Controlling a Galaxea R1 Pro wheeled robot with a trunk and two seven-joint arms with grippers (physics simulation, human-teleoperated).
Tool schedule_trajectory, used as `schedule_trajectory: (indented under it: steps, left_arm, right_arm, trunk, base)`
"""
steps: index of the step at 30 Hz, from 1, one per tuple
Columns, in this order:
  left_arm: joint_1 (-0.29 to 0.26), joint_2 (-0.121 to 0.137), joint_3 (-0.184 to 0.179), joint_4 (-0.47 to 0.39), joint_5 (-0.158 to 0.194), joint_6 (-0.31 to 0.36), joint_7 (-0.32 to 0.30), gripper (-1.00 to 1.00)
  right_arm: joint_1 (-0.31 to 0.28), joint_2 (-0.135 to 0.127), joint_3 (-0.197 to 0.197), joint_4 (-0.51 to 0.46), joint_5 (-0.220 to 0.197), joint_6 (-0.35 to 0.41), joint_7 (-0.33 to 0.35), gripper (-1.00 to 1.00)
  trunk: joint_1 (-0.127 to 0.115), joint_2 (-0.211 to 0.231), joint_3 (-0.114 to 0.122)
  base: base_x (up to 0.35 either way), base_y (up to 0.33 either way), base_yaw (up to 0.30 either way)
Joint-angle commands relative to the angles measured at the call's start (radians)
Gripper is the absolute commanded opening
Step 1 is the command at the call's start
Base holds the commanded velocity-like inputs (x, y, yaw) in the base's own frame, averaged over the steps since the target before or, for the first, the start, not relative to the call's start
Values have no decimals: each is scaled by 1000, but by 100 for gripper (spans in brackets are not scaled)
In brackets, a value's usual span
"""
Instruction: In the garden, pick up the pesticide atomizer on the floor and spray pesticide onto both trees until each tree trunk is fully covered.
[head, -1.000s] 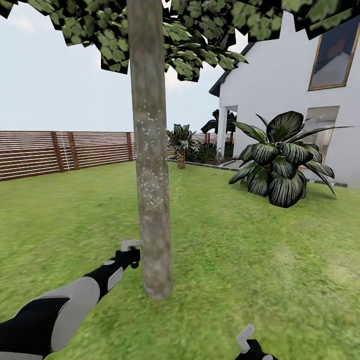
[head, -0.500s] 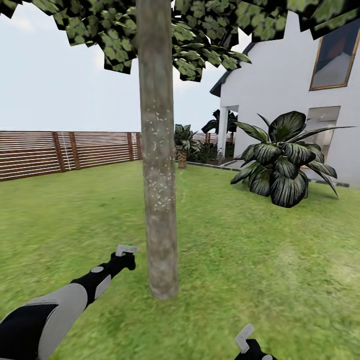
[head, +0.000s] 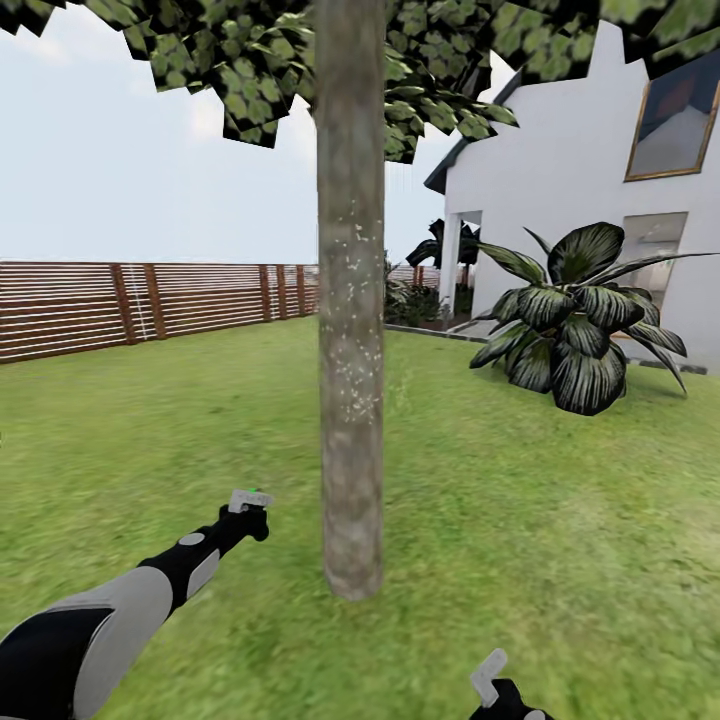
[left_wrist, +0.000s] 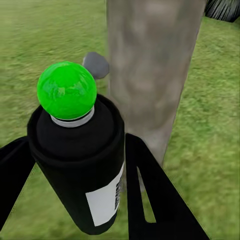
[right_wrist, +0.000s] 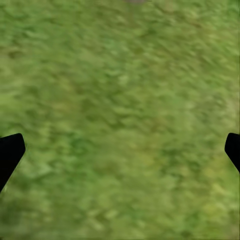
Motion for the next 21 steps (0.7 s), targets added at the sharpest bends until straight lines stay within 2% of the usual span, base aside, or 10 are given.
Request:
schedule_trajectory:
  steps: [1, 21]
  left_arm:
    - [0, 0, 1, 0, 0, 0, 1, -100]
    - [0, 0, 1, 0, 1, 1, 0, -100]
  right_arm:
    - [0, 0, 0, 0, 0, 0, 0, 100]
    - [2, 1, 0, 0, 0, 0, 0, 100]
  trunk:
    - [0, 0, 0]
    - [0, 0, 0]
  base:
    - [77, 345, 0]
    - [109, 350, 0]
